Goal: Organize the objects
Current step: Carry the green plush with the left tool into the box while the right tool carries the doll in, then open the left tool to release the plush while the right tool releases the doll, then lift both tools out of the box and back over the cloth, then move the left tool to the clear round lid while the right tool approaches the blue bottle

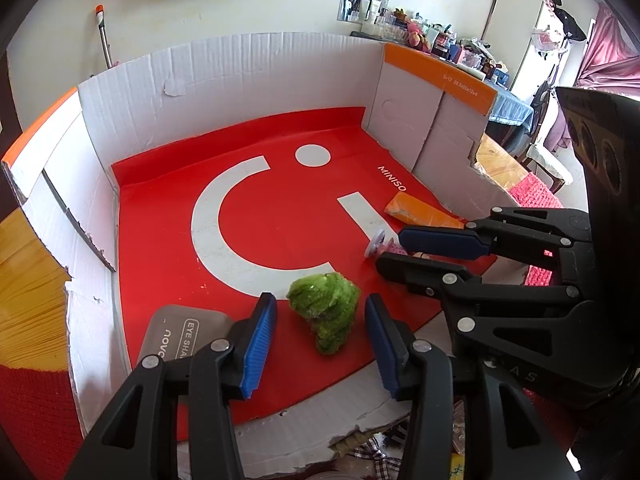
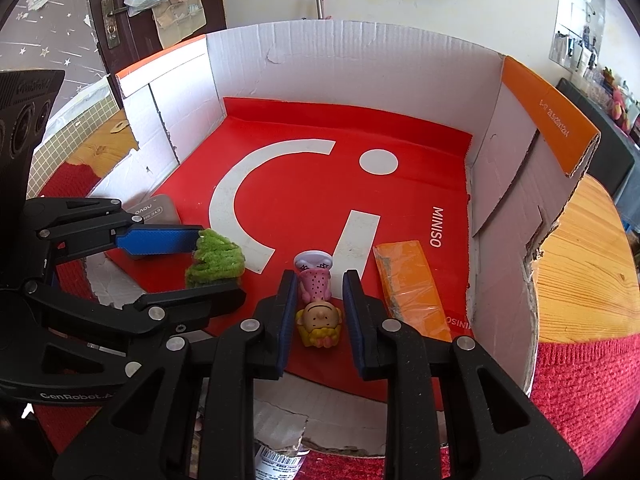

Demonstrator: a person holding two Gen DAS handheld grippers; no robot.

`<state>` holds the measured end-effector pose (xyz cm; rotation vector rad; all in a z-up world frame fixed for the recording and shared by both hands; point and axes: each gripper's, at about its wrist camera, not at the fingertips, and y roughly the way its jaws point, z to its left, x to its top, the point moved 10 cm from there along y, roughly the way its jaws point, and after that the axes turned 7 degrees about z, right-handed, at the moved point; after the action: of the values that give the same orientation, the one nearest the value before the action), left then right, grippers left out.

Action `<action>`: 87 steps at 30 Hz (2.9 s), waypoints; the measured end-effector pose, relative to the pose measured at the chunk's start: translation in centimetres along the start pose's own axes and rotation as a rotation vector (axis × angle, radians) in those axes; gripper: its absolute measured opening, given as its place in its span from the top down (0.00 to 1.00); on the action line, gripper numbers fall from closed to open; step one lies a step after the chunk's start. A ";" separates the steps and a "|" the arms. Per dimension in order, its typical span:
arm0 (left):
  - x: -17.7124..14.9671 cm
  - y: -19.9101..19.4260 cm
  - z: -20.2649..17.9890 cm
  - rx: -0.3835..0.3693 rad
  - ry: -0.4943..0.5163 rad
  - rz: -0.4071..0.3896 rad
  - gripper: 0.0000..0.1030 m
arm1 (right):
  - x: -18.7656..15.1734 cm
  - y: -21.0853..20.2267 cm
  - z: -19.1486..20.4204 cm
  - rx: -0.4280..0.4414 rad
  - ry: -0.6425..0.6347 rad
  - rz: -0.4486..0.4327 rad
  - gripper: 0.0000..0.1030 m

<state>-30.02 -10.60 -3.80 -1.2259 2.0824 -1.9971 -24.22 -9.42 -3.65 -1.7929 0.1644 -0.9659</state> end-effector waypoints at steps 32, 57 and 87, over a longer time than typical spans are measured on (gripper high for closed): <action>-1.0 -5.4 -1.8 -0.001 -0.023 -0.125 0.42 | -0.2 -6.7 -0.6 -0.073 0.031 -0.126 0.35; -7.5 -14.9 0.4 0.114 -0.246 -0.374 0.19 | -5.5 -13.4 2.1 -0.096 0.109 -0.228 0.16; -11.6 -7.9 2.0 0.134 -0.326 -0.148 0.14 | -9.7 -7.7 -0.2 -0.098 0.191 -0.068 0.16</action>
<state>-16.90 -5.27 -3.24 -1.5925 1.7263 -1.8035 -33.30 -1.07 -2.40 -1.8028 0.2764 -1.1964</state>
